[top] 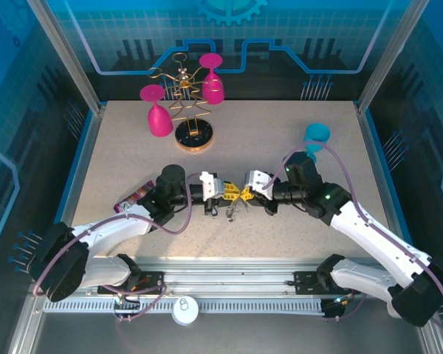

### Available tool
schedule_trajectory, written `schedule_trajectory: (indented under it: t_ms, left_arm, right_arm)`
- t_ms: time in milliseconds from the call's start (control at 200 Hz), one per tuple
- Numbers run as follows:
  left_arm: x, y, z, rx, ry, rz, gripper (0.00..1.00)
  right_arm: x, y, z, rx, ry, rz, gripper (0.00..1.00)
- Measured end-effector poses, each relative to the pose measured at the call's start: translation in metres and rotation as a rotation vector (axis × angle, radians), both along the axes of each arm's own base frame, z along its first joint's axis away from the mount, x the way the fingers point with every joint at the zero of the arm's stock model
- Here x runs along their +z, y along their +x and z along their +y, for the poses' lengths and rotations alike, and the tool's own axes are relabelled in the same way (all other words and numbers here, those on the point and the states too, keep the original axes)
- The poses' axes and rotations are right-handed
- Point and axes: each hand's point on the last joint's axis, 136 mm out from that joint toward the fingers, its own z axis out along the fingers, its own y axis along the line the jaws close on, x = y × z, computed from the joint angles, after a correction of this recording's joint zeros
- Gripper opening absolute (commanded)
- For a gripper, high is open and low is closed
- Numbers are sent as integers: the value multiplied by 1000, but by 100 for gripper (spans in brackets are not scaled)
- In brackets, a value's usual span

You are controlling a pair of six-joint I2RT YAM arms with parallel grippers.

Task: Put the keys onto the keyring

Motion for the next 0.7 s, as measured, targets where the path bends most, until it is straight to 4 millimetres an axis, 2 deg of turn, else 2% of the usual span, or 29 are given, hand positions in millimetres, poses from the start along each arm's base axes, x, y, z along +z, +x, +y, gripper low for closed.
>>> schedule_trajectory:
  t_ms: [55,225,325,360,525,615,700]
  left_arm:
    - [0,1,1,3,31,-14,0]
    - [-6,-1,5,6,102,-40,0]
    - [-5,-2,6,6,103,-48,0]
    - [-4,-1,6,11,98,-56,0]
    - [-16,-7,9,13,71,-50,0]
    - [-16,-9,10,7,40,-45,0]
    - [-6,-10,8,5,-9,-50,0]
  right_arm:
    - [1,3,1,-5,-52,-9,0]
    - [-4,4,4,-5,-183,-3,0]
    - [-3,3,4,-19,-177,5,25]
    - [1,4,3,-33,-142,6,29]
    - [18,3,-16,-91,40,-41,30]
    - [14,-4,-16,-69,82,-36,30]
    - [5,-6,-12,-50,89,-7,29]
